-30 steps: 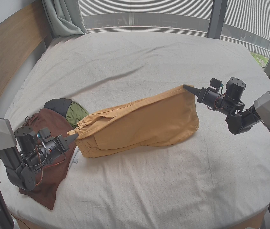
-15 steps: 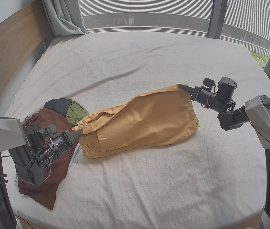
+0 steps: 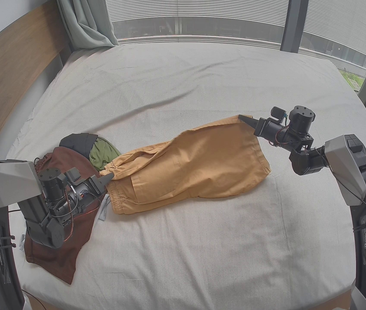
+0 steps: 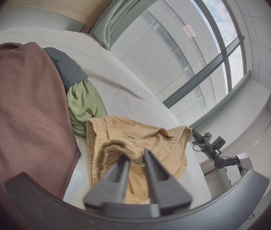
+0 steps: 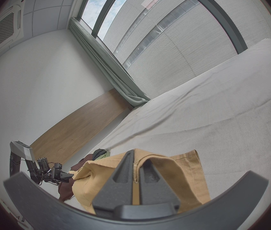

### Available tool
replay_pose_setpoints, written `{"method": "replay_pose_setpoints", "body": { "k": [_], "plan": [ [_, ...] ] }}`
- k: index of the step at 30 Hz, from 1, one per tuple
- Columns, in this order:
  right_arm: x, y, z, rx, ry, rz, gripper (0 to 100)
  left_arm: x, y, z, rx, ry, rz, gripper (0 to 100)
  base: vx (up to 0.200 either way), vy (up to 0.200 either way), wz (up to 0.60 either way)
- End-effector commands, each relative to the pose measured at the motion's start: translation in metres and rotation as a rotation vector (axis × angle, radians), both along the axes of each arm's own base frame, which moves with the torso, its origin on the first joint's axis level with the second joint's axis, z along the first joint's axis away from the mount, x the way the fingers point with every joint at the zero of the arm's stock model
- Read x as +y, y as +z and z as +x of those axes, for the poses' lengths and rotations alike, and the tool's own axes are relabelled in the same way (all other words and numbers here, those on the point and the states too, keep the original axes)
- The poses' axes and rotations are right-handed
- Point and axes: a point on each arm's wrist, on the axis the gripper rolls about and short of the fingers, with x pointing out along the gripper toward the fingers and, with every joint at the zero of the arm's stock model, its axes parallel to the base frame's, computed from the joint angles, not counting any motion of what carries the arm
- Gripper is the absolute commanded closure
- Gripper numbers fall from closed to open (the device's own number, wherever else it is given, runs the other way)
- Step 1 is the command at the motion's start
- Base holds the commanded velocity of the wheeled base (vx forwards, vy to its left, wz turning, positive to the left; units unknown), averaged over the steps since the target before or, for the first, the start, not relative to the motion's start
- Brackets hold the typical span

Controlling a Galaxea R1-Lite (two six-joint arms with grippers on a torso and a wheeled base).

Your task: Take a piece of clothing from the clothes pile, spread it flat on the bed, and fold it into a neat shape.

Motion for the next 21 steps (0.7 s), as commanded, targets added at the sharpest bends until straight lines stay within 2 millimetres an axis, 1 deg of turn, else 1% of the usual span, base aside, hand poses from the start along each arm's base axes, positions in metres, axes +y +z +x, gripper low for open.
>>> {"method": "replay_pose_setpoints", "body": {
  "k": [1, 3, 6, 11, 13, 16, 18, 21],
  "plan": [
    [0.002, -0.005, 0.006, -0.009, 0.003, 0.001, 0, 0.001, -0.001, 0.006, -0.012, 0.02, -0.001, 0, 0.0, 0.0, 0.0],
    [0.002, -0.003, 0.008, -0.02, 0.0, 0.003, 0, 0.001, 0.001, 0.01, -0.028, 0.03, -0.005, 0, 0.0, 0.0, 0.0],
    [0.002, 0.008, 0.013, -0.049, -0.049, 0.015, 0, 0.005, 0.009, 0.017, -0.054, 0.068, -0.04, 0, 0.0, 0.0, 0.0],
    [-0.003, 0.012, 0.009, -0.034, -0.064, 0.011, 0, 0.008, 0.018, 0.02, -0.078, 0.127, -0.055, 0, 0.0, 0.0, 0.0],
    [-0.006, 0.024, -0.004, -0.017, -0.066, 0.006, 0, 0.008, 0.028, 0.016, -0.098, 0.126, -0.059, 0, 0.0, 0.0, 0.0],
    [-0.008, 0.031, -0.026, 0.034, -0.065, -0.01, 0, 0.003, 0.044, 0.005, -0.119, 0.104, -0.064, 0, 0.0, 0.0, 0.0],
    [-0.007, 0.032, -0.047, 0.072, -0.061, -0.04, 0, -0.001, 0.056, -0.006, -0.134, 0.084, -0.067, 0, 0.0, 0.0, 0.0],
    [-0.01, 0.033, -0.073, 0.109, -0.058, -0.072, 0, -0.005, 0.066, -0.019, -0.141, 0.031, -0.064, 0, 0.0, 0.0, 0.0]
  ]
}}
